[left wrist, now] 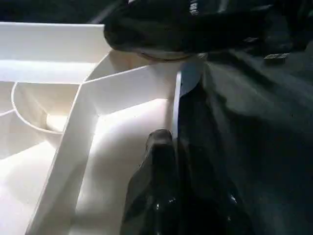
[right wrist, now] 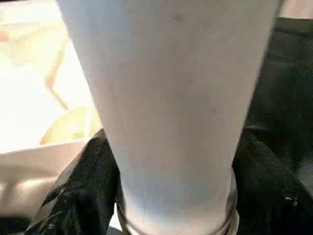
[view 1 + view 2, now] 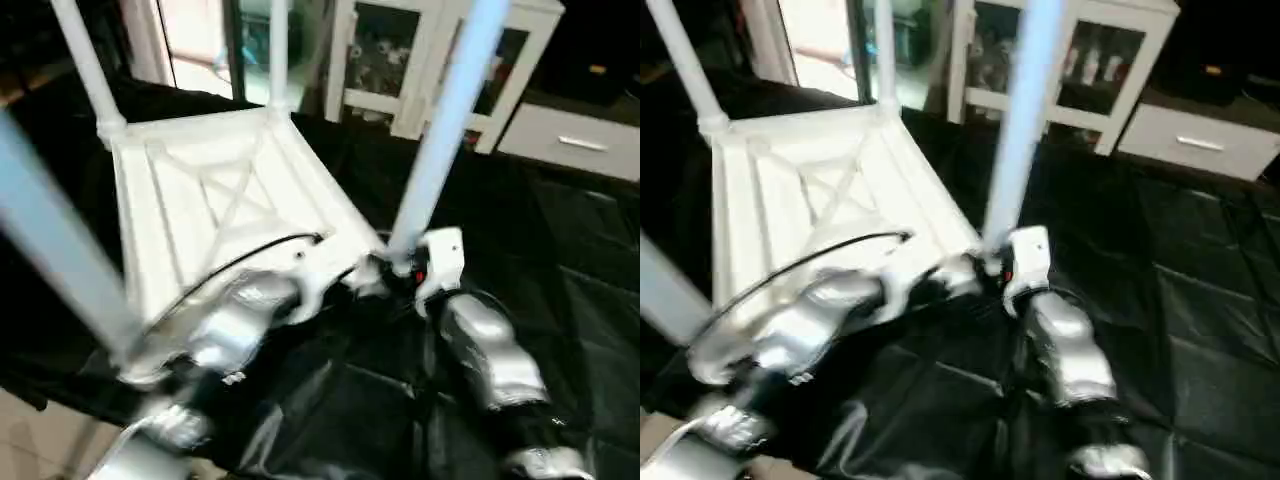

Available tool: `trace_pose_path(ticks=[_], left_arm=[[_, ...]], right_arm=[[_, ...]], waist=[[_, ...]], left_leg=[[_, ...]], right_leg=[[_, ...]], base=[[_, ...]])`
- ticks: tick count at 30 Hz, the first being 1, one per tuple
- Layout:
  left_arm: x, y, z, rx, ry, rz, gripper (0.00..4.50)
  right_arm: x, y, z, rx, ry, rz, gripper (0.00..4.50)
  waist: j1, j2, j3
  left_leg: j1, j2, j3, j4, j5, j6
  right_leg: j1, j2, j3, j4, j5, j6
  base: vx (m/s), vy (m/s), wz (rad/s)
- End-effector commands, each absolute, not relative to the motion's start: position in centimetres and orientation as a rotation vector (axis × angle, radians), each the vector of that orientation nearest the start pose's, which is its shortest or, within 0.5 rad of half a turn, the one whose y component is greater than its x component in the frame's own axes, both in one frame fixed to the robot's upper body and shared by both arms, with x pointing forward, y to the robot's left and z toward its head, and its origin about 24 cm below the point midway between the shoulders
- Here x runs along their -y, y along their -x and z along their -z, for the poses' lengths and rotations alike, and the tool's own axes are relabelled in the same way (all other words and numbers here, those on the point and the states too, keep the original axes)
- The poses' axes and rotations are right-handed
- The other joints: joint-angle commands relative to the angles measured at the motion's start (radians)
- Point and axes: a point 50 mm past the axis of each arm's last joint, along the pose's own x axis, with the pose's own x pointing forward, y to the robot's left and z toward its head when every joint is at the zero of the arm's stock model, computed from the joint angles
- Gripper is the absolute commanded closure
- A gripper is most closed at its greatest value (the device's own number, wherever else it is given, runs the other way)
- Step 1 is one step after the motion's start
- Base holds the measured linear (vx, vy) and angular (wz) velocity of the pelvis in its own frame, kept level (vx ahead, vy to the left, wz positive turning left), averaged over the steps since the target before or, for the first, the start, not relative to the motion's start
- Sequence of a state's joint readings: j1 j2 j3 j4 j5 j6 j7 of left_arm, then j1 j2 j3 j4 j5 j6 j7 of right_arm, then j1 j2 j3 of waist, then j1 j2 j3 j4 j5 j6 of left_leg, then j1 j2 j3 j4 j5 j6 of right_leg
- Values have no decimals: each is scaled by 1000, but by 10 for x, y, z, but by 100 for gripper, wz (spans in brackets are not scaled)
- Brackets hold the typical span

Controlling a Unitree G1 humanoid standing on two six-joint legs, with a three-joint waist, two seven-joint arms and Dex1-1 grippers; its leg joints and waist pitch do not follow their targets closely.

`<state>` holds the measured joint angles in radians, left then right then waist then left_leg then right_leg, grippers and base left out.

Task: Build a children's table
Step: Rotate leg to tighten

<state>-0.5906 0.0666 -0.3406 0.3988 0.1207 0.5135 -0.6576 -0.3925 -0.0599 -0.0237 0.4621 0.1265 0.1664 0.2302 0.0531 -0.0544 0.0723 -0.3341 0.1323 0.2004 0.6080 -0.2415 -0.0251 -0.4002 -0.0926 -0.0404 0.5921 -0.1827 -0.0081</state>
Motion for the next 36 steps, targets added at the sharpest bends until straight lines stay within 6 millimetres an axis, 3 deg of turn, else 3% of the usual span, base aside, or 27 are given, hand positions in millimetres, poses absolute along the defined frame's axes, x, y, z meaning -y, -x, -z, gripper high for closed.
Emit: trace_pose_path(ticks=[1,6,9,12,14,16,19,21,23,25,29,31,33,36], left_arm=[[-40,-328,-64,-401,-334,835,450],[-33,-328,-64,-392,-345,864,450],[-40,-328,-60,-393,-369,876,450],[-50,-328,-58,-404,-376,867,450],[-58,-327,-56,-409,-380,872,450],[-64,-324,-56,-396,-392,900,450],[-76,-315,-51,-389,-403,963,450],[-86,-307,-45,-405,-409,1020,450],[-90,-304,-44,-402,-419,1040,450],[-96,-294,-46,-385,-401,1127,450],[-101,-282,-50,-371,-369,1223,450],[-106,-275,-52,-370,-362,1268,450],[-108,-273,-53,-371,-354,1273,450],[-110,-270,-54,-373,-356,1294,450]], right_arm=[[117,-303,8,-414,-18,-317,178],[113,-307,0,-365,-52,-325,178],[111,-308,-6,-318,-9,-376,178],[110,-306,-13,-259,-29,-439,178],[114,-304,-17,-239,-36,-474,122],[120,-303,-20,-227,-34,-478,106],[129,-301,-25,-218,-40,-484,68],[138,-300,-28,-211,-29,-488,59],[141,-300,-29,-212,-21,-493,38],[146,-296,-31,-223,-42,-588,19],[147,-286,-34,-239,-46,-769,7],[149,-272,-37,-245,-26,-948,7],[152,-269,-37,-242,-22,-1001,7],[157,-270,-37,-228,-20,-1028,7]], waist=[[-2,-3,-47],[6,-7,-50],[7,-11,-47],[8,-9,-46],[9,-10,-46],[8,-11,-44],[4,-10,-45],[-8,-8,-43],[-11,-5,-41],[-11,-2,-41],[-9,3,-44],[-5,2,-49],[-5,-2,-51],[-3,-4,-47]], left_leg=[[5,92,-49,-102,-229,-2],[-1,92,-44,-96,-148,56],[-4,93,-44,-96,-135,75],[-3,95,-46,-99,-155,74],[-6,96,-48,-100,-155,75],[-7,98,-48,-101,-144,82],[-20,100,-54,-103,-132,93],[-19,101,-53,-104,-148,85],[-13,102,-50,-104,-167,76],[-14,103,-50,-104,-167,72],[-13,106,-45,-98,-99,104],[-13,104,-41,-89,-39,133],[-15,100,-37,-81,24,181],[-18,101,-37,-81,8,188]], right_leg=[[20,-74,49,-81,-333,-185],[30,-78,51,-71,-225,-217],[30,-79,50,-73,-234,-223],[30,-80,50,-76,-279,-213],[31,-81,50,-75,-287,-208],[30,-79,49,-75,-274,-207],[39,-83,49,-71,-270,-202],[35,-81,48,-74,-297,-204],[28,-80,49,-78,-319,-210],[29,-81,50,-76,-312,-215],[32,-77,48,-58,-181,-259],[35,-75,46,-45,-89,-280],[35,-76,45,-36,-5,-313],[33,-79,46,-42,-55,-323]], base=[[0,0,0],[0,0,0],[0,0,0],[0,0,0],[0,0,0],[0,0,0],[0,0,0],[0,0,0],[0,0,0],[0,0,0],[0,0,0],[0,0,0],[0,0,0],[0,0,0]])
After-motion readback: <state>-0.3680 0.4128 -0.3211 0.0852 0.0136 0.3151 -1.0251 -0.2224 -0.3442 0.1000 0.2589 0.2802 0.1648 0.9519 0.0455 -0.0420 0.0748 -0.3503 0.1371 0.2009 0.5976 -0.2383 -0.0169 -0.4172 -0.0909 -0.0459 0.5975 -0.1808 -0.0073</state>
